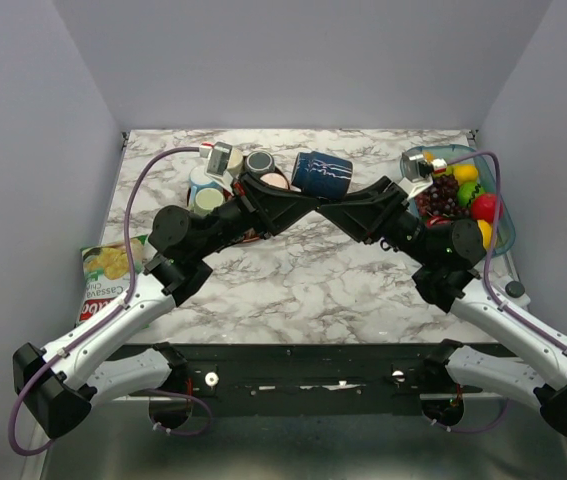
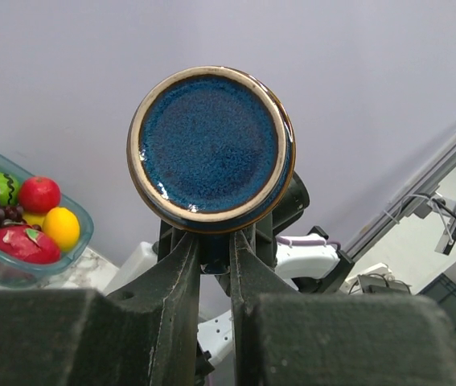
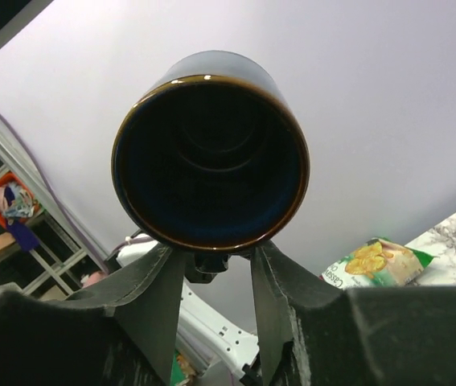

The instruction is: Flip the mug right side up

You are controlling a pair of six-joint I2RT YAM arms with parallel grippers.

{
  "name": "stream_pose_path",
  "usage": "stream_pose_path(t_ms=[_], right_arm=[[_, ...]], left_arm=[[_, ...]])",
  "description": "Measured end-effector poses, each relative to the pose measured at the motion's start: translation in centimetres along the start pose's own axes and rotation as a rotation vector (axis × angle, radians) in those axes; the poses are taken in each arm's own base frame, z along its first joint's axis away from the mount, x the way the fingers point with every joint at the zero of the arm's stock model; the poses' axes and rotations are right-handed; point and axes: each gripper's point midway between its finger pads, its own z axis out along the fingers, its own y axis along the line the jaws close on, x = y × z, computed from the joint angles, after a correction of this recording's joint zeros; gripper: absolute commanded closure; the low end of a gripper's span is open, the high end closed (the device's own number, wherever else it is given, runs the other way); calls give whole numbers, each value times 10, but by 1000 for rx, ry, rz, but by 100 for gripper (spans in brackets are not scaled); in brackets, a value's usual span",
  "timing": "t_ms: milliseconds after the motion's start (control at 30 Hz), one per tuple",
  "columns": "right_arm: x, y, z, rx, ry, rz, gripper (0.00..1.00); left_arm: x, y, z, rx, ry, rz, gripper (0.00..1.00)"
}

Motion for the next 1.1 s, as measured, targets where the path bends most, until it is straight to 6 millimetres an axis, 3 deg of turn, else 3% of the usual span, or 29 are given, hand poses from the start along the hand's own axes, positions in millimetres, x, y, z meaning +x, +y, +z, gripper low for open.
stream_pose_path(t_ms=[167, 200, 300, 567, 1100], right_arm=[[-3, 0, 0, 9, -21, 4, 78], [-4, 1, 0, 9, -25, 4, 87], [-4, 1, -1, 12, -28, 5, 99], [-3, -3, -2, 36, -28, 11, 99], [-7, -6, -8, 84, -53, -16, 99]], left_arm=[[0, -1, 0, 10, -19, -3, 100], [-1, -1, 0, 10, -24, -3, 100], [0, -1, 0, 12, -32, -9, 100], [3, 2, -2, 2, -48, -20, 100], [10, 7, -5, -15, -34, 18, 50]])
